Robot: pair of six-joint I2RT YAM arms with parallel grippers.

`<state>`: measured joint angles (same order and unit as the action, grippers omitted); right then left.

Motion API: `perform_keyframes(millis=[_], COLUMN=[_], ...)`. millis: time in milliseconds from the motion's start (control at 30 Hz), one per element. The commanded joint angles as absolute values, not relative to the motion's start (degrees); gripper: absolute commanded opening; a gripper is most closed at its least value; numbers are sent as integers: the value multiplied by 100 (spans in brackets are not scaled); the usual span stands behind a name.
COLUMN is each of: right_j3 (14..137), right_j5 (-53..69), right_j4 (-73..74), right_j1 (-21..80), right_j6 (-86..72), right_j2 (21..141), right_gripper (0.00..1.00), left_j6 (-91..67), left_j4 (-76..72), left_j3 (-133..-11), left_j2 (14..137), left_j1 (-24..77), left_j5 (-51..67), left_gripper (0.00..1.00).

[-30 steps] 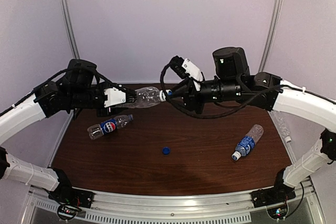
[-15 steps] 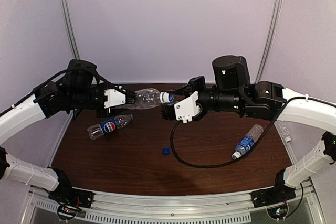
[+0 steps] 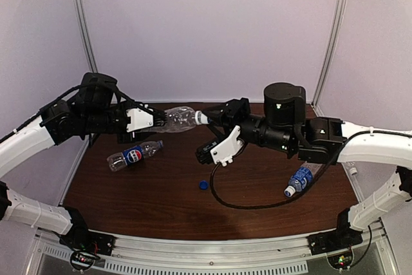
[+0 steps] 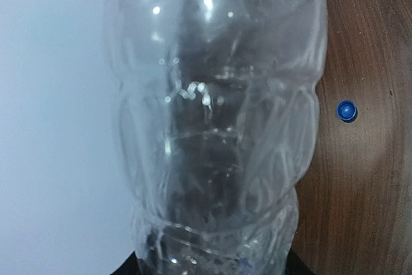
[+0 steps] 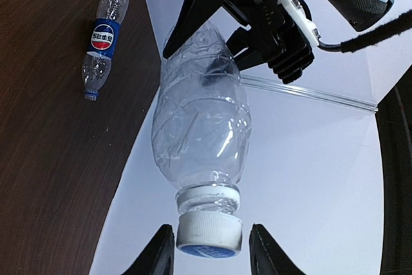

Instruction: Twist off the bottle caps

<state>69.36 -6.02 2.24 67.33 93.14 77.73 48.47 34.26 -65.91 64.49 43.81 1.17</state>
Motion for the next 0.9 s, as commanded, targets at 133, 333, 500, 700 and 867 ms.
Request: perform_keyframes(millis=[133,333,500,700,867], right_j3=[6883,6895,6700,6614,7339], right_j5=[-671,-644,-498,142,-671], right_j4=[-101,-47,-44,455,935], right_j1=[6821,6830,6780,6561,6166], right_j6=[9105,8696,8207,7532,5094], right_j2=[7618,7543,7262,6843,7125], right_gripper=[23,14,10,9,10], left_j6=[4765,4766,4778,4802,4782], left_j4=[3146,3145,3146,3146,3144], left_j3=[-6557,-6544,-6511,-6493,-6496], left_j2=[6376,6373,6351,6341,6340], left_j1=[4368,4366,4368,4368,4362], left_j5=[171,160,154,158,149], left_gripper=[26,26,26,26,25])
